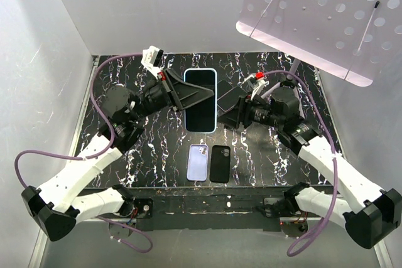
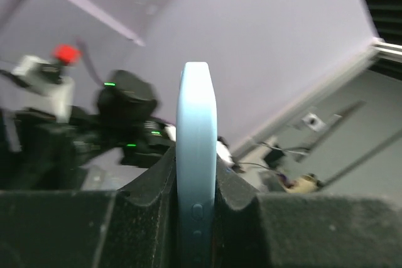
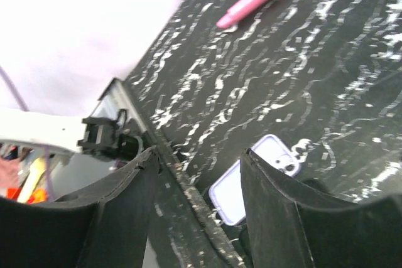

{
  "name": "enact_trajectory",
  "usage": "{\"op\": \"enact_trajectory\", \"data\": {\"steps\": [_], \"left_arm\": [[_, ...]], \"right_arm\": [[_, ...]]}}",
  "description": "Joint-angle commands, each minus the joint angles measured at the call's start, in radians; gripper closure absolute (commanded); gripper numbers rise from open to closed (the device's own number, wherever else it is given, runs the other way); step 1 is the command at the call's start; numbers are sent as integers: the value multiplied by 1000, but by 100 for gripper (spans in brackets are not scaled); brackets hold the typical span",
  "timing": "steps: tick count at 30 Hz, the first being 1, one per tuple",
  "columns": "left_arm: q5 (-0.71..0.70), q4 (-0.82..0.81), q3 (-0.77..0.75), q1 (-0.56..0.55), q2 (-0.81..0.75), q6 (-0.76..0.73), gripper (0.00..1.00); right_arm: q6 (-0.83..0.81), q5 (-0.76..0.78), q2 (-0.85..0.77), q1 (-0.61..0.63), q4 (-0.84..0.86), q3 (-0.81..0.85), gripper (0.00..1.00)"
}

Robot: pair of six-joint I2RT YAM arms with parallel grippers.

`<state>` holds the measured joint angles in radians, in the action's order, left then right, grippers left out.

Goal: Take the phone out of the phone case
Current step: Remove the phone case from the phone.

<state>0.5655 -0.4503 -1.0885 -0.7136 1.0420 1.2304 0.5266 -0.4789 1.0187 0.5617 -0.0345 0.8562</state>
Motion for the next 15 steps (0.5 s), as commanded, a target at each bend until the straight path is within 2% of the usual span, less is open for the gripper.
{"op": "enact_trajectory", "data": {"steps": [1, 3, 6, 9, 15], "left_arm": [[-115, 329, -99, 37, 16, -255, 100], [-96, 337, -111, 66, 39, -221, 100], [-50, 260, -81, 120, 65, -126, 100], [-9, 168, -44, 154, 84, -39, 100], [-1, 144, -17, 180, 90, 1, 100]], "right_arm": [[82, -120, -43, 58, 16, 63, 39], [124, -171, -61, 75, 123, 61, 39], [174, -231, -60, 84, 231, 79, 39], [214, -260, -22, 84, 281, 112, 39], [263, -331, 38, 84, 378, 144, 43]]}}
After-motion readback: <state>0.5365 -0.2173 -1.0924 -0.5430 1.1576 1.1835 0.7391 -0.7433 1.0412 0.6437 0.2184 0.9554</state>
